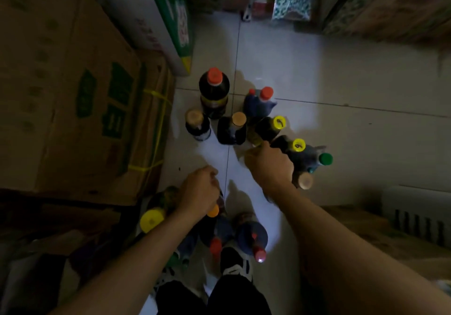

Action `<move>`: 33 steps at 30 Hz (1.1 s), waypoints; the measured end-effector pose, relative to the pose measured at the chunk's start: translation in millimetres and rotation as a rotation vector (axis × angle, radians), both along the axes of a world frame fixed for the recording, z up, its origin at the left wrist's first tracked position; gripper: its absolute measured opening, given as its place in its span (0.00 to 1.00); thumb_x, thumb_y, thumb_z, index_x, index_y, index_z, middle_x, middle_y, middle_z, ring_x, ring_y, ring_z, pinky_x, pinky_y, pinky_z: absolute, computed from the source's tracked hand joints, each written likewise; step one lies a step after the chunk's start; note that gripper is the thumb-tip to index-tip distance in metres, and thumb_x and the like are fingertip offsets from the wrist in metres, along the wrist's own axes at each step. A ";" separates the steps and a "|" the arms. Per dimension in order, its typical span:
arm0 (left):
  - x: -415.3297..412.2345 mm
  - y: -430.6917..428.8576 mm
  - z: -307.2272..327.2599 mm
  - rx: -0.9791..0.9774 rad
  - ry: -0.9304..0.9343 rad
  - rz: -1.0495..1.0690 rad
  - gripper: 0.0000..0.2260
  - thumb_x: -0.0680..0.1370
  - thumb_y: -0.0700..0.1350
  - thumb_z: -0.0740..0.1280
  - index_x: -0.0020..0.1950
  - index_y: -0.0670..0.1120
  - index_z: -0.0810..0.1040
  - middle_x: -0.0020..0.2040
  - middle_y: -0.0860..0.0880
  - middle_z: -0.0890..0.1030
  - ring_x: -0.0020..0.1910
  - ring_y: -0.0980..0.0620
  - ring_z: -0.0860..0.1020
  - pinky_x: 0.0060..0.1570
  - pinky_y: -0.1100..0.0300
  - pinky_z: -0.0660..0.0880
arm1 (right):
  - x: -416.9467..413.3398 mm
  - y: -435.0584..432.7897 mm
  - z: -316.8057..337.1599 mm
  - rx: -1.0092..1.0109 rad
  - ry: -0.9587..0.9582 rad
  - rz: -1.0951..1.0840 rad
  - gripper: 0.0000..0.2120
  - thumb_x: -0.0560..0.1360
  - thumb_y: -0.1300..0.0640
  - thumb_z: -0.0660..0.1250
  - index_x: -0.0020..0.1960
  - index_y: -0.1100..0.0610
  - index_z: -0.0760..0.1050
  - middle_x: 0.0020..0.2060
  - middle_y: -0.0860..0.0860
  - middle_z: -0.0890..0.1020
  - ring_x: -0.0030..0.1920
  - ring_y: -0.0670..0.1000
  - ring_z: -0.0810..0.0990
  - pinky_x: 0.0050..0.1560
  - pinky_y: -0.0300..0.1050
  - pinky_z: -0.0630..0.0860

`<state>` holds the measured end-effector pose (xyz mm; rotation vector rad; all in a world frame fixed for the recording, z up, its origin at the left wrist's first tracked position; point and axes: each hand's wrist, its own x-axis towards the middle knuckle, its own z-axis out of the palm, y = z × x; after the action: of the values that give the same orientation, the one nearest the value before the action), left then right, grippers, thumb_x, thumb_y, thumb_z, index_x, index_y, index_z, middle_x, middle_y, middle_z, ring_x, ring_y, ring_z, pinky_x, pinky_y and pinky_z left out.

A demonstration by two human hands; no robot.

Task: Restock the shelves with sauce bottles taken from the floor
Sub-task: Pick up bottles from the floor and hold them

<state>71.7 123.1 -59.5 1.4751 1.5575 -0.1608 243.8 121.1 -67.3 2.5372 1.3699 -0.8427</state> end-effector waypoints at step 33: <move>-9.1 85.0 89.6 -0.468 -0.640 0.150 0.19 0.66 0.53 0.76 0.55 0.61 0.78 0.51 0.55 0.85 0.52 0.55 0.83 0.53 0.53 0.76 | -21.7 43.5 36.4 0.583 0.560 -0.711 0.14 0.75 0.50 0.65 0.50 0.61 0.79 0.44 0.58 0.82 0.46 0.57 0.80 0.50 0.61 0.79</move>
<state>62.6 208.1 30.0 0.9097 1.0099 0.0372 222.1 164.7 -30.9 3.5233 0.8625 -1.5519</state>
